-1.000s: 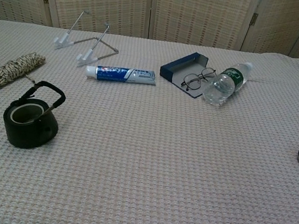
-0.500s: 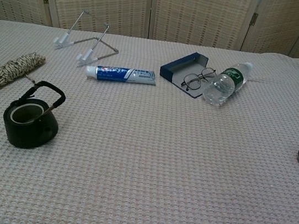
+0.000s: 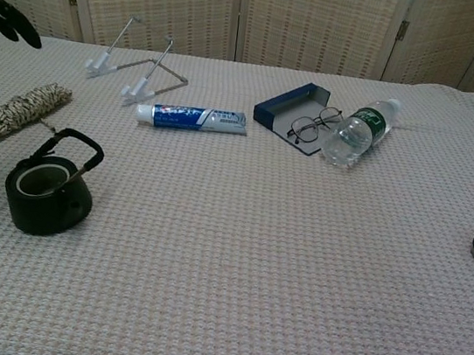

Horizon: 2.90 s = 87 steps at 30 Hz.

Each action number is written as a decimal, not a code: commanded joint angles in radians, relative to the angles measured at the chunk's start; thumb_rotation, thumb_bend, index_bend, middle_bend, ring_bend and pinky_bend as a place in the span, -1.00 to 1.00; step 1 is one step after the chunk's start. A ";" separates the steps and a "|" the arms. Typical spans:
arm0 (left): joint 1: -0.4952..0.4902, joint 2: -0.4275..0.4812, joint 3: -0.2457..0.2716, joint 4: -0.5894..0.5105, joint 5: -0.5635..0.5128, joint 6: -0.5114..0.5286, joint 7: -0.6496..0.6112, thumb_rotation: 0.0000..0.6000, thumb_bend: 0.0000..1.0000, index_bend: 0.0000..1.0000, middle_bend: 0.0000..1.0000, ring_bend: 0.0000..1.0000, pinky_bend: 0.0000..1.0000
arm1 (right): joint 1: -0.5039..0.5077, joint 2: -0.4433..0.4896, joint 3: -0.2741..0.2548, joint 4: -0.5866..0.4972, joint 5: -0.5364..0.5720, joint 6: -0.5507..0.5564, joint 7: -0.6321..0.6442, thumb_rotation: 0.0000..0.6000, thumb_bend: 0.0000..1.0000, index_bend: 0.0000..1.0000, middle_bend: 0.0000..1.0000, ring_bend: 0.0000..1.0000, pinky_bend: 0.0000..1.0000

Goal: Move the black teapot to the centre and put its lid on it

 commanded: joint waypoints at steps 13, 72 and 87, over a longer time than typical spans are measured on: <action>-0.144 -0.130 0.024 0.101 -0.096 -0.190 0.176 1.00 -0.26 -0.48 -0.63 -0.61 -0.90 | -0.013 -0.008 0.000 0.018 0.019 0.000 0.018 1.00 -0.23 -0.95 -0.89 -0.63 -0.94; -0.233 -0.240 0.002 0.172 -0.002 0.003 0.008 1.00 0.04 0.54 0.41 0.18 -0.80 | -0.031 -0.022 0.008 0.046 0.023 0.015 0.043 1.00 -0.22 -0.95 -0.89 -0.64 -0.94; -0.373 -0.361 -0.082 0.170 -0.068 -0.091 0.112 1.00 0.04 0.54 0.41 0.18 -0.80 | -0.036 -0.017 0.002 0.040 0.003 0.030 0.037 1.00 -0.22 -0.95 -0.89 -0.64 -0.94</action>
